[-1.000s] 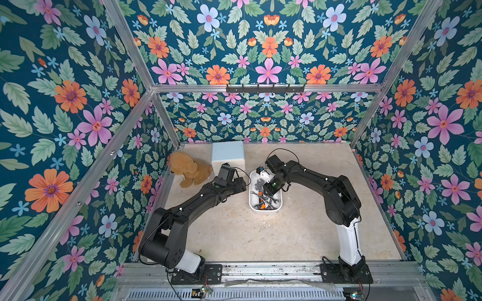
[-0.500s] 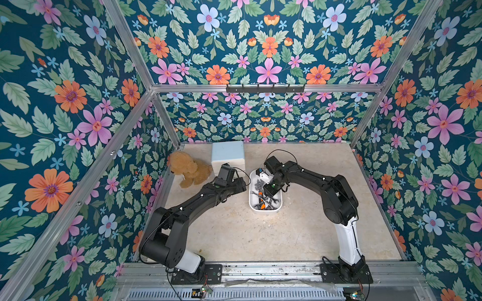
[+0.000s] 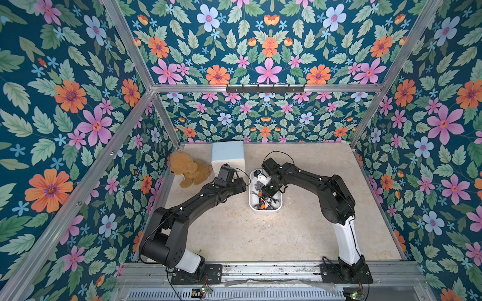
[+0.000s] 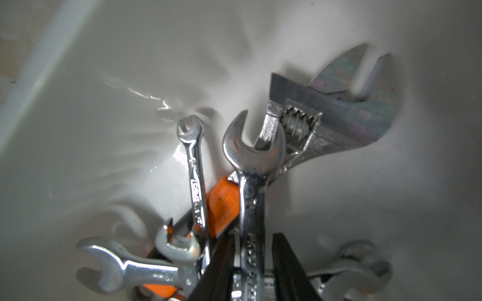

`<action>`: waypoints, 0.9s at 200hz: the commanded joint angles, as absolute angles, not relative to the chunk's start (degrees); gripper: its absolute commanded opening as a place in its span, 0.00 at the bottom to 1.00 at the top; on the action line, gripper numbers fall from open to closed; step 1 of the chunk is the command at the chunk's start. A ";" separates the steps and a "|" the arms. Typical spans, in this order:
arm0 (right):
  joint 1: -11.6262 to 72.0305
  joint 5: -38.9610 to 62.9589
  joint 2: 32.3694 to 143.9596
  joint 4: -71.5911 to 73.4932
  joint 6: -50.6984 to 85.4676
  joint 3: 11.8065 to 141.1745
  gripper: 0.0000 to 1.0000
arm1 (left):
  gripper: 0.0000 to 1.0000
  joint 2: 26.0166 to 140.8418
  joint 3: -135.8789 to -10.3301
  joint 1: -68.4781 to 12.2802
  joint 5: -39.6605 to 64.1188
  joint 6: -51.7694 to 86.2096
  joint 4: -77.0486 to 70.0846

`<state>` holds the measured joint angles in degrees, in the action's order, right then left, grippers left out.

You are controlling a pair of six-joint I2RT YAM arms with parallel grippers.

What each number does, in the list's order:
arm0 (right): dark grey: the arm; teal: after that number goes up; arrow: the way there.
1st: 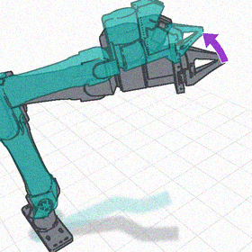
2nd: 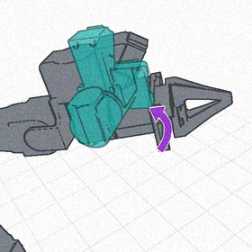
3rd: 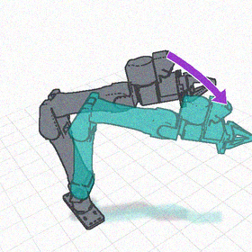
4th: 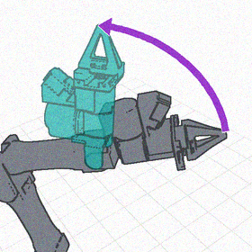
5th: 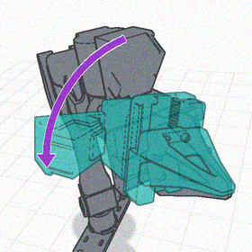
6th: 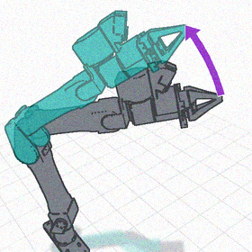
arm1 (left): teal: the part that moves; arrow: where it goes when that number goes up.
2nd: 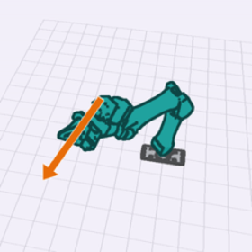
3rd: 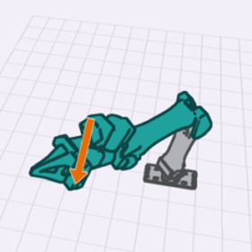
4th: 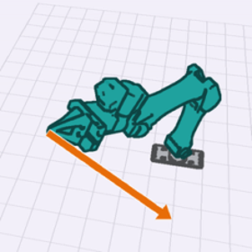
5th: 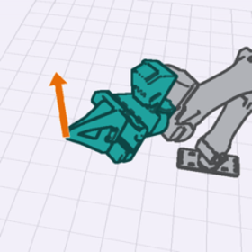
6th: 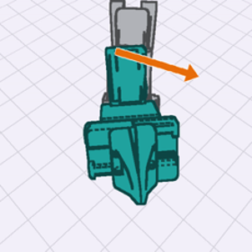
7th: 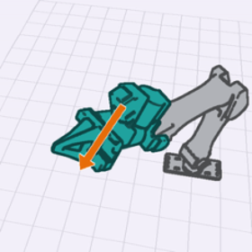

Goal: Take out the wrench from the storage box
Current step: Pick up the wrench from the storage box.

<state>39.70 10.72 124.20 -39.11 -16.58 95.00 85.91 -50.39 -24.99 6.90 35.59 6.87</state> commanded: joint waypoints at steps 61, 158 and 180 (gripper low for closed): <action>40.10 9.45 124.97 -40.43 -17.23 95.45 0.26 | 0.78 85.71 -50.27 -24.81 6.90 35.79 5.80; 40.80 6.60 124.29 -40.69 -16.11 95.46 0.19 | 0.78 84.69 -49.92 -24.37 6.42 35.86 6.17; 40.84 5.92 123.56 -40.31 -15.51 94.86 0.17 | 0.78 84.46 -49.57 -24.36 6.50 36.21 5.76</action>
